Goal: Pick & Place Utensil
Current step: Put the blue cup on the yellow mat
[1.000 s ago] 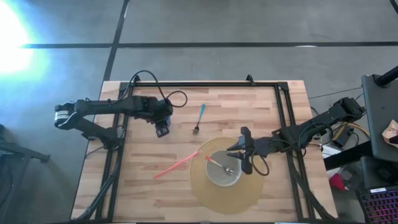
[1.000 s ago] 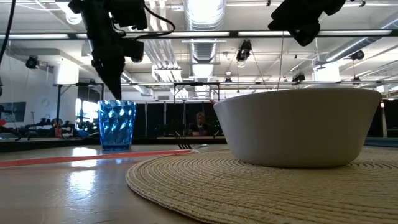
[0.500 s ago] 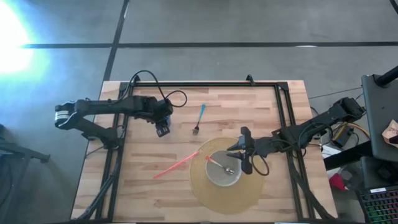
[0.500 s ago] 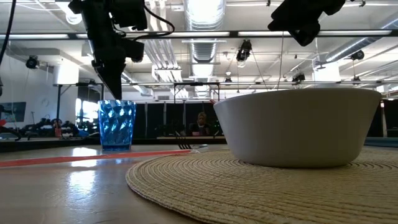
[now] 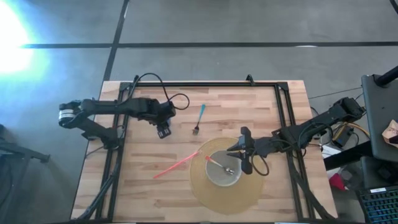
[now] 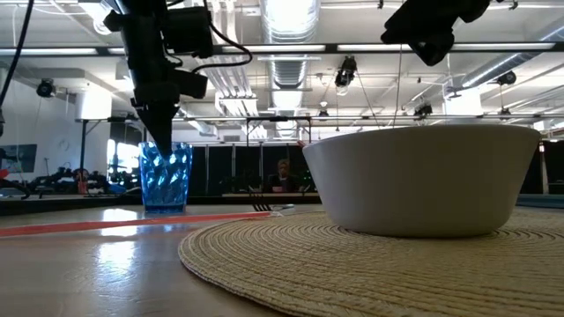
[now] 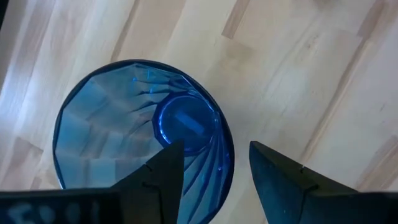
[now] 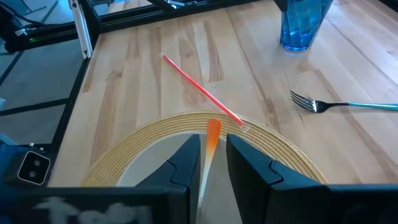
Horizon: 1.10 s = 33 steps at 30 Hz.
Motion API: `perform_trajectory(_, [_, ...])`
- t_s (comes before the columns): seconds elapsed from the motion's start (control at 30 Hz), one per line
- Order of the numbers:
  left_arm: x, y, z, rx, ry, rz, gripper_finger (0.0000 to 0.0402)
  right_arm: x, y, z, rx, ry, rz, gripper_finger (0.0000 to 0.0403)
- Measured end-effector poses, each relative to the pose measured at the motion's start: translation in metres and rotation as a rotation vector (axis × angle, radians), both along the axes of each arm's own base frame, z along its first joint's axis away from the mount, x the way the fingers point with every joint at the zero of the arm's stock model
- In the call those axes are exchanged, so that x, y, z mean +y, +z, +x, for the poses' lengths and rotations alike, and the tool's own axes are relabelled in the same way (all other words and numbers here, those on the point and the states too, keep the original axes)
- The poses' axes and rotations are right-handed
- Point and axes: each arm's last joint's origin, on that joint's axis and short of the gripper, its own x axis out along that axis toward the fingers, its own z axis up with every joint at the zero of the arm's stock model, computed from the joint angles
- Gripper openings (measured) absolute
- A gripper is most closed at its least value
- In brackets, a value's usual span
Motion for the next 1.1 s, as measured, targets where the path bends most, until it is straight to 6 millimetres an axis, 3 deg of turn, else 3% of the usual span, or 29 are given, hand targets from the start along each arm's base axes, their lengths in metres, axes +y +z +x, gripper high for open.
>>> perform_trajectory(0.17, [-0.001, 0.0, 0.0, -0.005, -0.017, -0.024, 0.0136, 0.0, 0.0, 0.0, 0.0, 0.0, 0.0, 0.0079])
perform_trajectory(0.43, [-0.002, 0.0, 0.0, -0.008, -0.072, -0.062, 0.0014, 0.0, 0.0, 0.0, 0.0, 0.0, 0.0, 0.0091])
perform_trajectory(0.8, [-0.006, 0.002, 0.002, -0.008, -0.104, -0.057, 0.0005, 0.0, 0.0, 0.0, 0.0, 0.001, 0.0, 0.0074])
perform_trajectory(1.1, [-0.033, 0.022, 0.014, -0.072, -0.227, -0.042, 0.0005, 0.0, 0.0, 0.0, 0.0, 0.001, 0.0, 0.0072])
